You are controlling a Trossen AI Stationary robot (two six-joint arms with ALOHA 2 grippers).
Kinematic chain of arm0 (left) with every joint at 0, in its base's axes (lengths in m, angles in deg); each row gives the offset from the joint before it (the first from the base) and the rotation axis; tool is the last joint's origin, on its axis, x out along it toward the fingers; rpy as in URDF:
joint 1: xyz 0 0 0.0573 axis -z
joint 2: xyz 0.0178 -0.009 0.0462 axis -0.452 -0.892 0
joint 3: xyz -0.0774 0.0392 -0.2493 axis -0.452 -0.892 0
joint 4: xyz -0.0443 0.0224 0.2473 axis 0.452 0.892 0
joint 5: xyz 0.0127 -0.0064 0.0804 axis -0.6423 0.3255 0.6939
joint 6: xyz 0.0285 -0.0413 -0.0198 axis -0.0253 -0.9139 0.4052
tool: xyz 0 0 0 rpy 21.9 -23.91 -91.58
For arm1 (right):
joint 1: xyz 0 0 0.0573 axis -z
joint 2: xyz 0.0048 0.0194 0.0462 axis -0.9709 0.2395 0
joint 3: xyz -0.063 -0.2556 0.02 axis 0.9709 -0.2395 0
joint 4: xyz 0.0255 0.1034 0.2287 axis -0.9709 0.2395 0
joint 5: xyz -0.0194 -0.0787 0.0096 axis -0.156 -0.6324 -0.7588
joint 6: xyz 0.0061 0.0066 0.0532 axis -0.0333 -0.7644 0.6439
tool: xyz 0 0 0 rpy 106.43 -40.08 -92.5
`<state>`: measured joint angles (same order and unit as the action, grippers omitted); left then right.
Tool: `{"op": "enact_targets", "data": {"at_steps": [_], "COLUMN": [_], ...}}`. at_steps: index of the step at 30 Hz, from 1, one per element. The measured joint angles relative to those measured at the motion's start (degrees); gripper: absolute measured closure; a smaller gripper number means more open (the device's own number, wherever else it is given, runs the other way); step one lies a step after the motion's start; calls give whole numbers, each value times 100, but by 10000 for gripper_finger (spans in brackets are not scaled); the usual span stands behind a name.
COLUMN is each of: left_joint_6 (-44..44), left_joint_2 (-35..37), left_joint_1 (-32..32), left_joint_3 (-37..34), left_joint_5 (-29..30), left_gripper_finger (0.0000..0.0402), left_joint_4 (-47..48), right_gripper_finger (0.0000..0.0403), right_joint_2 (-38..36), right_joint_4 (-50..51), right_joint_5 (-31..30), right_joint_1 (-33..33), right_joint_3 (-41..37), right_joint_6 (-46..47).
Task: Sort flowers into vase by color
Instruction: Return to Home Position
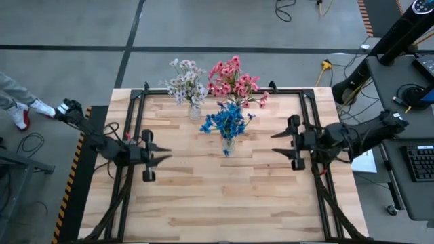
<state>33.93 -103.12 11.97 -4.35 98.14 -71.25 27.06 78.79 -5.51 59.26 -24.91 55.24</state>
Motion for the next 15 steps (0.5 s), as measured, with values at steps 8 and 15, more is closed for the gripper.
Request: {"op": "enact_targets", "data": {"at_steps": [8, 15], "left_joint_6": [519, 98], "left_joint_2": [473, 1015], "left_joint_1": [-913, -2029], "left_joint_3": [-314, -314], "left_joint_5": [-1073, -2741], "left_gripper_finger": [396, 401], "left_joint_4": [22, 873], "right_gripper_finger": [202, 202], "right_joint_2": [-195, -1053], "right_joint_4": [-294, -40], "right_joint_5": [56, 108], "right_joint_1": [1, 2], "right_joint_3": [-362, -722], "right_joint_6": [-350, -118]}}
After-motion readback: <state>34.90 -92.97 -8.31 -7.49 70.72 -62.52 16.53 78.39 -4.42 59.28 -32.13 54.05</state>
